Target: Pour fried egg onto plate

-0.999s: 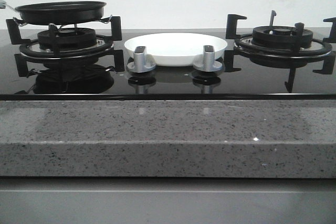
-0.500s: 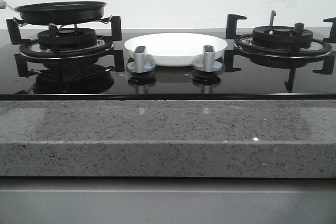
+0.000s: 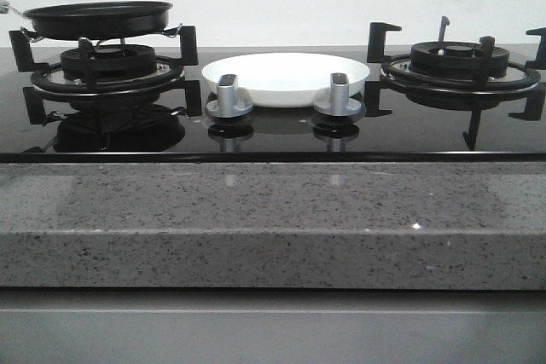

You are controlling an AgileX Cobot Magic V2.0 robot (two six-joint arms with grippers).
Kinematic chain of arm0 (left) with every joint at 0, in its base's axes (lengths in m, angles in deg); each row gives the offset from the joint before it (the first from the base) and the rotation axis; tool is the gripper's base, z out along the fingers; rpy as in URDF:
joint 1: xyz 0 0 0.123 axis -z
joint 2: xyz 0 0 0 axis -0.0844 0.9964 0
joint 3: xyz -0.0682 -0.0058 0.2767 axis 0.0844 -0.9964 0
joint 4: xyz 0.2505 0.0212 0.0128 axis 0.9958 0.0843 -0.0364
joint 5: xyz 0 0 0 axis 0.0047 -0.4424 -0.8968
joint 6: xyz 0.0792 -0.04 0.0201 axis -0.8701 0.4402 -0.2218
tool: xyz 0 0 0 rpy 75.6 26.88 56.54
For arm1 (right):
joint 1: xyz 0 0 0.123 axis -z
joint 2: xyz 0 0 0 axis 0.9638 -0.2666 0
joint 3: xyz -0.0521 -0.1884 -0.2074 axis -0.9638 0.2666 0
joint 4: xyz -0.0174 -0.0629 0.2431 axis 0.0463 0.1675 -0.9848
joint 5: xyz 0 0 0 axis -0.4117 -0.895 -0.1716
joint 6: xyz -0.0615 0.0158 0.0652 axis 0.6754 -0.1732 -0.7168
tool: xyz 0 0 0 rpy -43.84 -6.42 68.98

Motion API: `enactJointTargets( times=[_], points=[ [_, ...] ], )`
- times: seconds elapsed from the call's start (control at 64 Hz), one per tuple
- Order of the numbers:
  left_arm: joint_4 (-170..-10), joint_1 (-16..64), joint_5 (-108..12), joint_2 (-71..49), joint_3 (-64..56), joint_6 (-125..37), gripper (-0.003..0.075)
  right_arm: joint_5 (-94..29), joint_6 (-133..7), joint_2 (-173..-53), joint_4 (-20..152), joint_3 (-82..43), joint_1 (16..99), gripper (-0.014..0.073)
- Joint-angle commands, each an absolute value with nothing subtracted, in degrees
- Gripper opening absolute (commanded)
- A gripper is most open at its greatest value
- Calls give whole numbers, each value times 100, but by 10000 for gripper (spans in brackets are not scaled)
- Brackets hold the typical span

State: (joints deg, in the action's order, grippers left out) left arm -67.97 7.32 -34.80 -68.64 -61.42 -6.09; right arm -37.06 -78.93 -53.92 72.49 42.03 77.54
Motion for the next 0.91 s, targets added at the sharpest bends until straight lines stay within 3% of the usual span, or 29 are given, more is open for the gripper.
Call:
enactJointTargets(
  times=[0.0,0.156,0.359,0.64,0.687,0.765,0.89],
  points=[
    [-6882,767,-3066,-6932,-5829,-530,-20,-4173,-7878,-5282,7302,3822,7798,-67],
    [-6882,767,-3989,-6469,-4846,-530,-20,-3470,-7878,-5585,7302,2867,7805,-58],
    [-6882,767,-4687,-5084,-3550,-530,-20,-2868,-7846,-6820,7302,1477,7804,-57],
    [-6882,767,-4480,-4154,-3037,-530,-11,-2544,-7846,-7792,7302,694,7804,-45],
    [-6871,767,-4467,-4154,-3037,-530,20,-2551,-7846,-7791,7302,694,7804,-12],
    [-6871,767,-4453,-4154,-3037,-530,153,-2557,-7846,-7786,7302,694,7804,106],
    [-6871,767,-4428,-4154,-3037,-530,475,-2551,-7846,-7786,7302,694,7804,421]
  ],
)
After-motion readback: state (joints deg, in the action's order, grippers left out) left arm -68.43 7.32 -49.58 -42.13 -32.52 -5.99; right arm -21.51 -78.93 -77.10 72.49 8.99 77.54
